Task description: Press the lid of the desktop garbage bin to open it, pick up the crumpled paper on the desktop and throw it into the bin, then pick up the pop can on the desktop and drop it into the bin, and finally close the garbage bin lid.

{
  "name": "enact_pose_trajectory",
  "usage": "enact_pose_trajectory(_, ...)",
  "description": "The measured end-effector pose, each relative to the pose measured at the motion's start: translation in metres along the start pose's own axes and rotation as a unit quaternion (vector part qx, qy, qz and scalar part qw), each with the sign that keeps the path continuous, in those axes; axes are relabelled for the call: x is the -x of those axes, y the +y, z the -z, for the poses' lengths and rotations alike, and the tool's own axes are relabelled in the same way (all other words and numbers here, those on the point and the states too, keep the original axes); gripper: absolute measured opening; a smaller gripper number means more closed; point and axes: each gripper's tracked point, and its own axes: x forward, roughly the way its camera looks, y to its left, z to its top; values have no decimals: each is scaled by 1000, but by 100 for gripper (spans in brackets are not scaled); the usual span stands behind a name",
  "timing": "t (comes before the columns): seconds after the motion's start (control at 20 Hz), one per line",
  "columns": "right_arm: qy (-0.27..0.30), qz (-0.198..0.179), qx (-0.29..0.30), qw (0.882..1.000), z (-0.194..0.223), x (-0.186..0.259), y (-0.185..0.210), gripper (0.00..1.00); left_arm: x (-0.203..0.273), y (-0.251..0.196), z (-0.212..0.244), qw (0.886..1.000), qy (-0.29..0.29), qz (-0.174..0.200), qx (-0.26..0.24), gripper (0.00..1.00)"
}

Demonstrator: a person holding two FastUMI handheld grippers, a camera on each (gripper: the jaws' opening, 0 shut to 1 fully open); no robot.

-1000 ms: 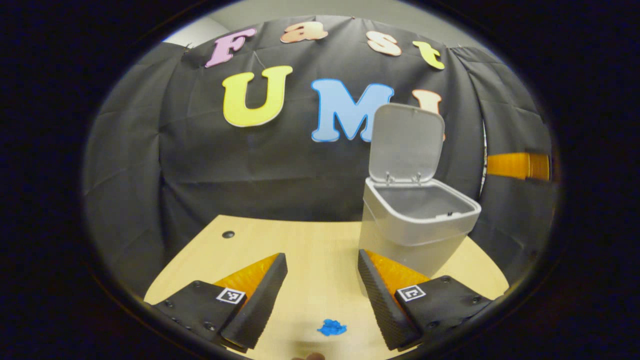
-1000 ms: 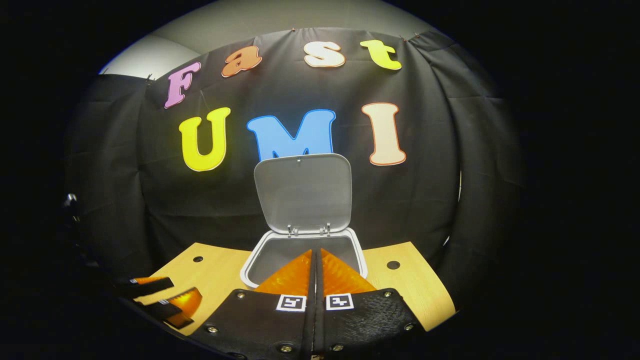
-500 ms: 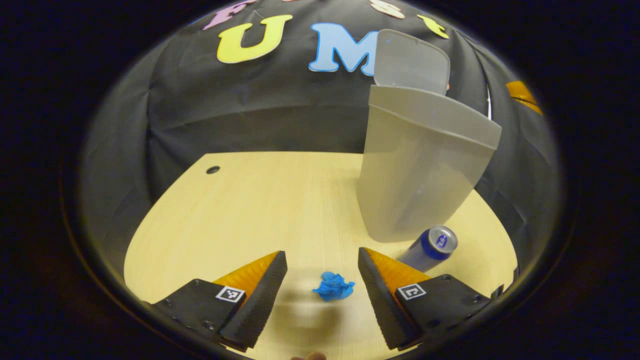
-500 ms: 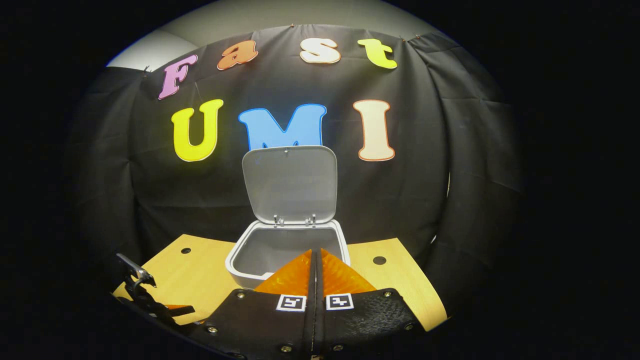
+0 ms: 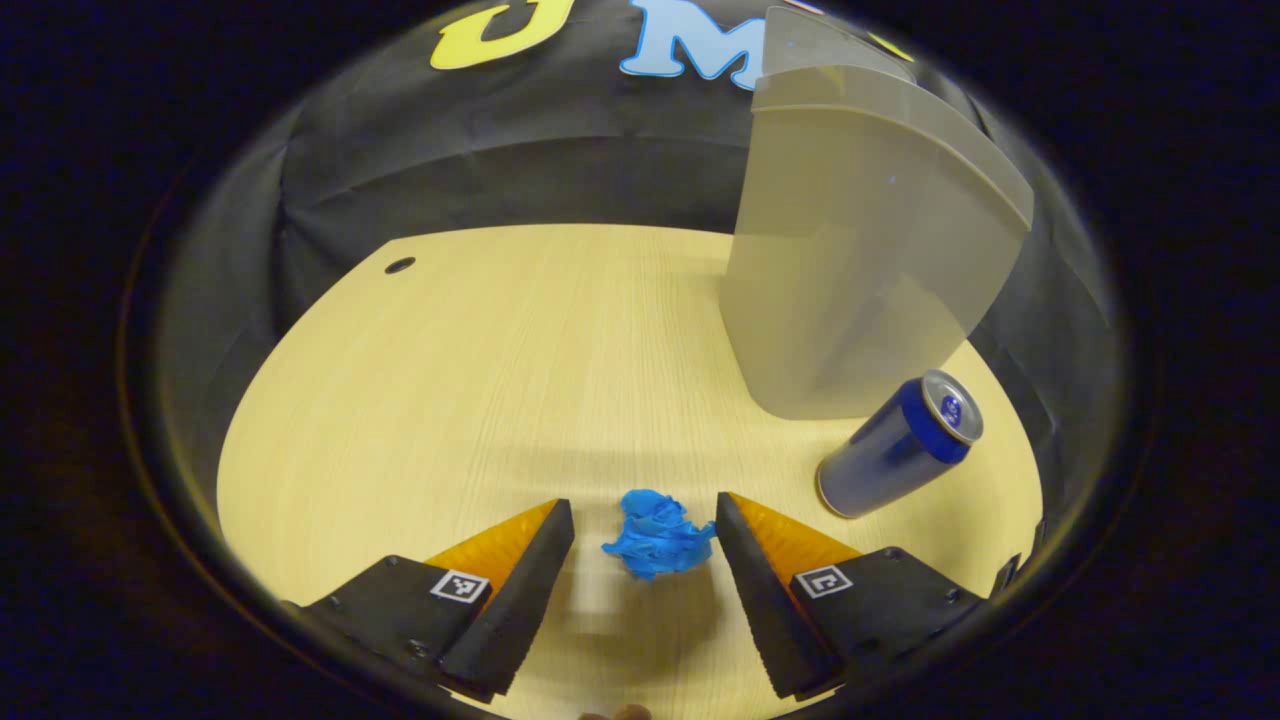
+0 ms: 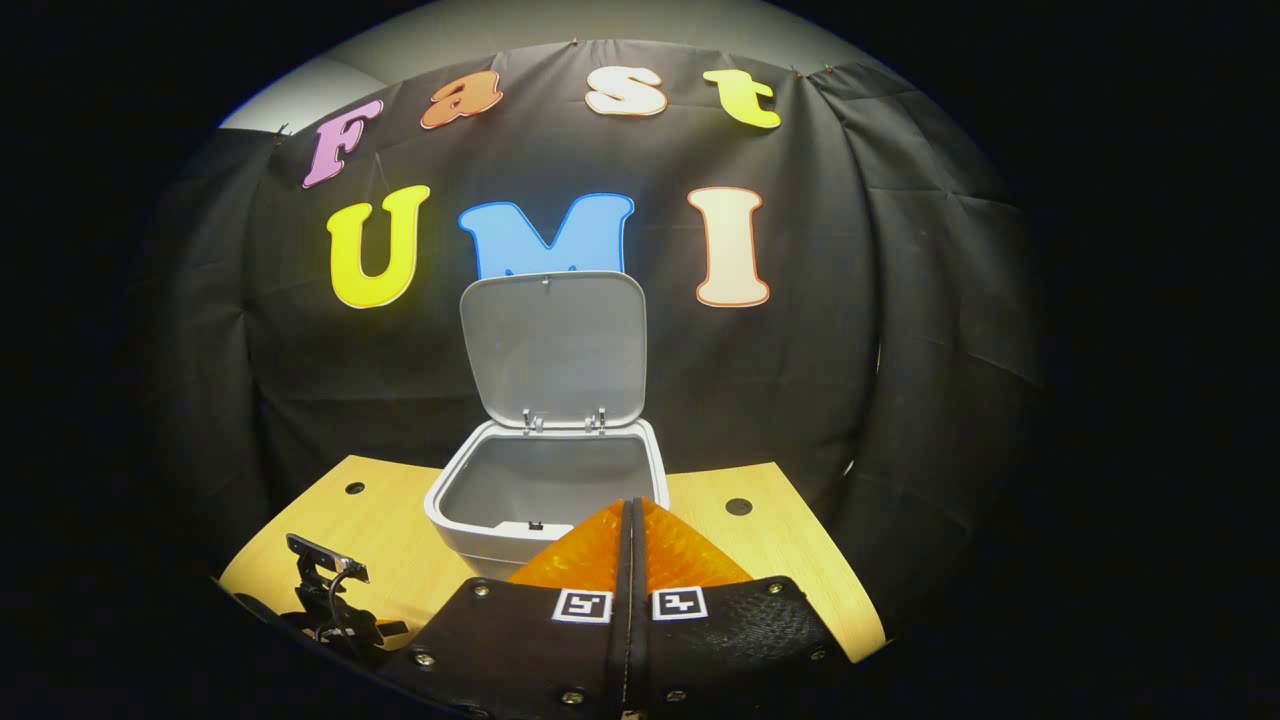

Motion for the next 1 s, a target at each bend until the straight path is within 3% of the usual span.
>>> enact_pose_trajectory(0.2, 3, 8, -2, 1000, 2, 2, -7, 1, -7, 9, 18, 999, 31, -8, 8, 96)
enact_pose_trajectory(0.55, 11, 10, -8, 1000, 8, 0, -9, 1, -9, 10, 21, 999, 22, -27, -37, 93)
enact_pose_trajectory(0.65, 12, 8, -7, 1000, 9, 0, -7, 0, -7, 13, 20, 999, 25, -24, -33, 55)
enact_pose_trajectory(1.0, 12, -1, -9, 1000, 9, -3, -3, 1, -1, 11, 9, 999, 17, -20, -35, 54)
